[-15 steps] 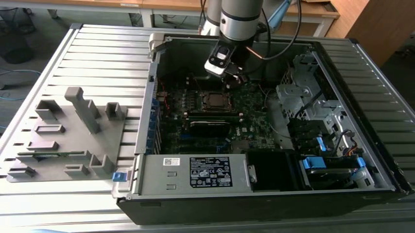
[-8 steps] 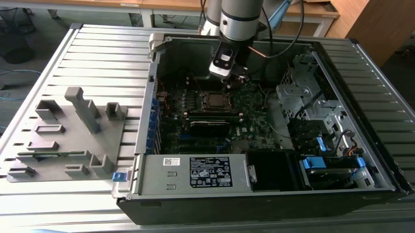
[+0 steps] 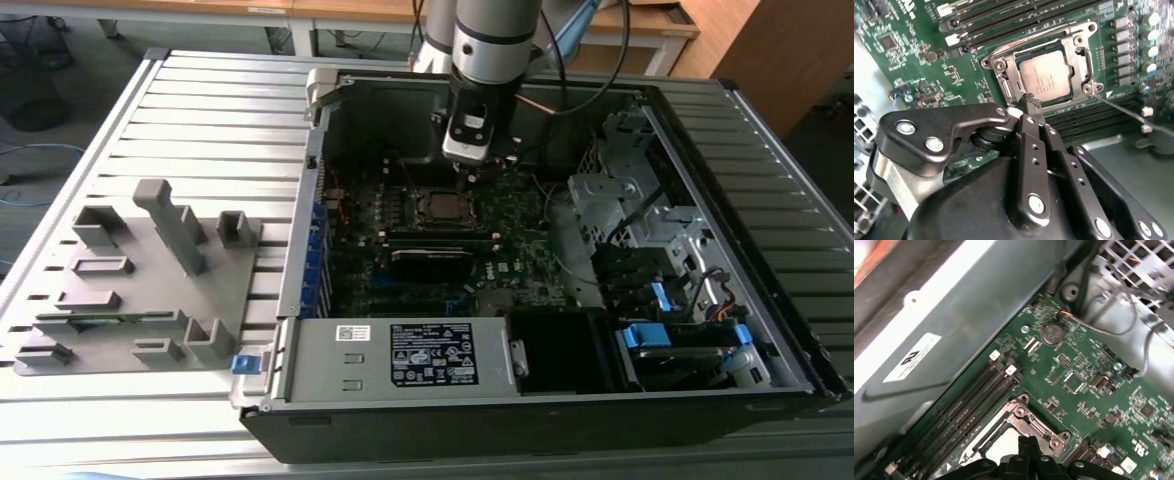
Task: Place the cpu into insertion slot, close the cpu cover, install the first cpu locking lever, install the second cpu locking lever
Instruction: 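Close the cpu cover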
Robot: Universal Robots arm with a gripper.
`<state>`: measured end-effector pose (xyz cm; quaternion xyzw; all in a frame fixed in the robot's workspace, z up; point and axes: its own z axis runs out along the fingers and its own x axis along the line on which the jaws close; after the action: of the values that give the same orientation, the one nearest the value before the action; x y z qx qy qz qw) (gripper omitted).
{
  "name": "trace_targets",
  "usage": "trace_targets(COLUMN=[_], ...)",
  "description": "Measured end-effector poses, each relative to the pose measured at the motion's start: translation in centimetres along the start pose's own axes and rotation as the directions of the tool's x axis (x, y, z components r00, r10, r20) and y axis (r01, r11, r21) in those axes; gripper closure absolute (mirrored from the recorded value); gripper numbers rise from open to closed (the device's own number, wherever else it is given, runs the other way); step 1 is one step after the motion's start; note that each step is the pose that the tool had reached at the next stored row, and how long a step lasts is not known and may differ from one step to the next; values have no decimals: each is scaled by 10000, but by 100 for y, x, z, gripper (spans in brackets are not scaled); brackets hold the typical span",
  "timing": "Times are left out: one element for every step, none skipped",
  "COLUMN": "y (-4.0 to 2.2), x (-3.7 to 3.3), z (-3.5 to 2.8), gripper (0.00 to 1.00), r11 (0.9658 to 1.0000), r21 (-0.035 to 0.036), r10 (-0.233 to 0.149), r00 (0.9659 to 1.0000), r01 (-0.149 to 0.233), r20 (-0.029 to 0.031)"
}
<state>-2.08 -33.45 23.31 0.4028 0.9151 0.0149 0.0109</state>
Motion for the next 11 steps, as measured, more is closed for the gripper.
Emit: trace_targets(y=[0,0,0,0,0,0,0,0,0,0,0], x=[0,0,0,0,0,0,0,0,0,0,0], z=[0,1,1,1,2,2,2,3,3,3,4], gripper=[89,89,89,89,89,89,89,89,89,89,89], r11=[9998,9993,9985,9973,9958,9940,9919,9893,9865,9834,9800], r21=[0,-1,-1,-2,-2,-3,-4,-5,-7,-8,-10], r10=[-179,-376,-555,-735,-913,-1093,-1271,-1459,-1639,-1814,-1992], r00=[9998,9993,9985,9973,9958,9940,9919,9893,9865,9834,9799], r01=[179,376,555,735,913,1093,1271,1459,1639,1814,1992], r20=[-5,-11,-16,-21,-26,-31,-37,-42,-48,-53,-58])
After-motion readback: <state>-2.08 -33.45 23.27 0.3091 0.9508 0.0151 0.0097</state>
